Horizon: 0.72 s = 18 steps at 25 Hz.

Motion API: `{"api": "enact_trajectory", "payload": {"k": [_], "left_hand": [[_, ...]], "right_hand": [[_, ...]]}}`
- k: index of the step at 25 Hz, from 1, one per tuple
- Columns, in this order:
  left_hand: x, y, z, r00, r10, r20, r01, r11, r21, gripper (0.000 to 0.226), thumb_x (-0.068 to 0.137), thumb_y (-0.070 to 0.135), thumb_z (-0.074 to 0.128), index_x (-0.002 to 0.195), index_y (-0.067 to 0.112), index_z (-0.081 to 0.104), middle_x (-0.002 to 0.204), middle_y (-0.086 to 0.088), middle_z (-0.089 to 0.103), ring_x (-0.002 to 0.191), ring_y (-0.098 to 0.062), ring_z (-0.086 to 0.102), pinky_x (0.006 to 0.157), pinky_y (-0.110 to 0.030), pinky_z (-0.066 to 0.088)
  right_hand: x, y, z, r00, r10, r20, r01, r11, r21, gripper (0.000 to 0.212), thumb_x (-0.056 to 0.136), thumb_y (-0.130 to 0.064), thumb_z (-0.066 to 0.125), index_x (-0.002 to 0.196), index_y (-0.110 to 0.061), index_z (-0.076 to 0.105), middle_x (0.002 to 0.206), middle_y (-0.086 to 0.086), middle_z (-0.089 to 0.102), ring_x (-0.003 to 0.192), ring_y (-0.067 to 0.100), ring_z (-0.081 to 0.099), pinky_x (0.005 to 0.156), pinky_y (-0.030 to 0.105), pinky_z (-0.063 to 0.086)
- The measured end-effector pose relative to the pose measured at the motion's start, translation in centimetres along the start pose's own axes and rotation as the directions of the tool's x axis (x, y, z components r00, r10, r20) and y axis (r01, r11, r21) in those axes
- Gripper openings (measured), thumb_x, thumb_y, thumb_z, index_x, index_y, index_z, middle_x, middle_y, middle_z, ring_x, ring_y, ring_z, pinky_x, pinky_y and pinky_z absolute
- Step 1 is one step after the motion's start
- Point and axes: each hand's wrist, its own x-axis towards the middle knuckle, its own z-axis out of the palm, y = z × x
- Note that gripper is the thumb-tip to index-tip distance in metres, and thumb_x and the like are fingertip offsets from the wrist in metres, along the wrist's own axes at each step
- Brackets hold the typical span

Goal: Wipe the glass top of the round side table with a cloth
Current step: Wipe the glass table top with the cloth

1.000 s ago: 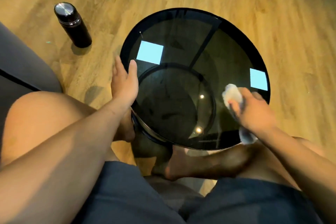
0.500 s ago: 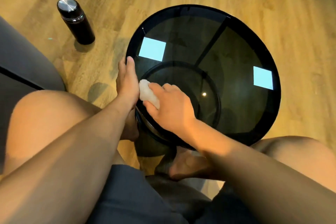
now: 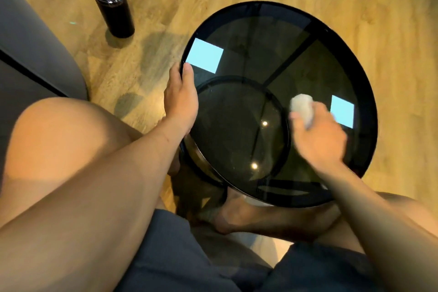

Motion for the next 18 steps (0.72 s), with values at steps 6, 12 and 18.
{"api": "enact_trajectory", "payload": {"k": [6, 12, 18], "left_hand": [[0.3, -0.1, -0.5, 0.999, -0.005, 0.037, 0.006, 1.0, -0.024, 0.05, 0.104, 0.046, 0.03, 0.152, 0.03, 0.031, 0.153, -0.002, 0.04, 0.137, -0.021, 0.04, 0.115, -0.043, 0.032], [0.3, -0.2, 0.0, 1.0, -0.018, -0.011, 0.018, 1.0, -0.008, 0.048, 0.105, 0.045, 0.028, 0.15, 0.03, 0.032, 0.155, 0.001, 0.038, 0.139, -0.02, 0.038, 0.106, -0.031, 0.031], [0.2, 0.0, 0.2, 1.0, -0.007, -0.011, 0.006, 1.0, -0.009, 0.048, 0.105, 0.045, 0.028, 0.151, 0.032, 0.029, 0.157, 0.002, 0.034, 0.141, -0.02, 0.035, 0.105, -0.029, 0.029]], "right_hand": [[-9.1, -12.8, -0.4, 0.865, -0.495, 0.08, 0.441, 0.827, 0.348, 0.053, 0.092, -0.059, 0.047, 0.132, -0.024, 0.048, 0.099, 0.004, 0.055, 0.085, 0.022, 0.057, 0.065, 0.03, 0.043], [-5.8, 6.6, -2.0, 0.941, -0.283, 0.187, 0.283, 0.959, 0.026, 0.035, 0.087, -0.052, 0.049, 0.116, -0.031, 0.05, 0.097, 0.006, 0.059, 0.083, 0.035, 0.063, 0.067, 0.039, 0.048], [-5.5, 0.7, -1.4, 0.983, -0.144, 0.11, 0.137, 0.988, 0.072, 0.041, 0.089, -0.054, 0.043, 0.111, -0.023, 0.055, 0.095, 0.012, 0.064, 0.089, 0.037, 0.063, 0.07, 0.037, 0.042]]}}
